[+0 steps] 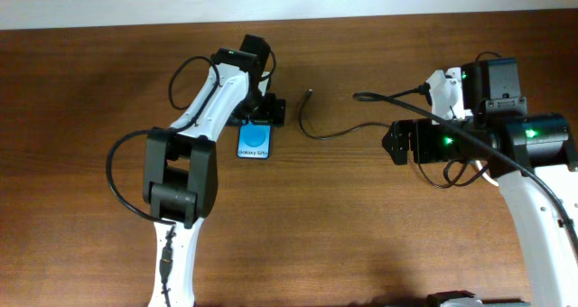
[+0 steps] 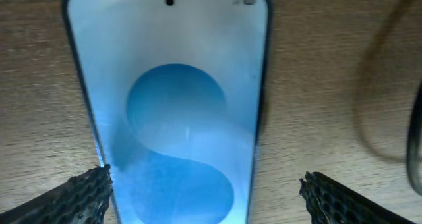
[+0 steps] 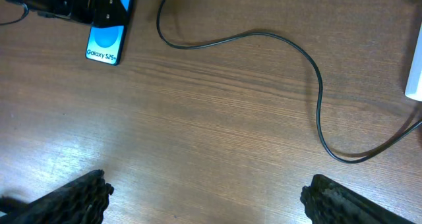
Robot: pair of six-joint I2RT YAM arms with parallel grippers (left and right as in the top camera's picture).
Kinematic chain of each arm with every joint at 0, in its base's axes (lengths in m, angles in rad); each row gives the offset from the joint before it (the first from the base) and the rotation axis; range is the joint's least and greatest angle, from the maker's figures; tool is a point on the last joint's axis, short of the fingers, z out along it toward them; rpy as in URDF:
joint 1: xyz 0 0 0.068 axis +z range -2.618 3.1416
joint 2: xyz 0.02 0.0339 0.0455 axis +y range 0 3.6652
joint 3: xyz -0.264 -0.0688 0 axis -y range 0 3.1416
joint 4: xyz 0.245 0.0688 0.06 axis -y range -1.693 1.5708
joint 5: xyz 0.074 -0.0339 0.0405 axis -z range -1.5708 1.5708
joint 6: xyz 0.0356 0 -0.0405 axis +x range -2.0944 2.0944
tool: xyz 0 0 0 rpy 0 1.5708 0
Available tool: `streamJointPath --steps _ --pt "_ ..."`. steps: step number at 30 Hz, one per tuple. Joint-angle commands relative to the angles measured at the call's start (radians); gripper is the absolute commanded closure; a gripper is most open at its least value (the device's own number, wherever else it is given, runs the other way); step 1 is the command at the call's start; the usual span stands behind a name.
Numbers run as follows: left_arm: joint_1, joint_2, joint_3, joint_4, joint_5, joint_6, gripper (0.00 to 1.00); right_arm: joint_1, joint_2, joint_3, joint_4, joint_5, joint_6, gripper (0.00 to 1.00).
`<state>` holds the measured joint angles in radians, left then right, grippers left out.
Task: Plug charger to phone and switch on socket
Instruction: 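Close the left gripper on the phone's top edge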
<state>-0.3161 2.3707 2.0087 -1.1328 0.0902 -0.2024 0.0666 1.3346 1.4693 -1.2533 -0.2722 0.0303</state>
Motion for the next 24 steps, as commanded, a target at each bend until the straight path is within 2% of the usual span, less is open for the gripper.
streamJointPath --steps 1,15,24 --pt "0.019 0.018 0.017 0.003 -0.032 0.017 0.03 0.005 0.003 0.019 -0.001 -0.012 0.008 0.02" --pt "0.013 0.064 0.017 0.006 -0.032 0.017 0.03 0.005 0.003 0.014 -0.002 -0.012 0.008 0.02" --pt "-0.004 0.070 0.002 0.035 -0.039 0.017 0.09 0.005 0.003 0.014 0.000 -0.012 0.008 0.02"
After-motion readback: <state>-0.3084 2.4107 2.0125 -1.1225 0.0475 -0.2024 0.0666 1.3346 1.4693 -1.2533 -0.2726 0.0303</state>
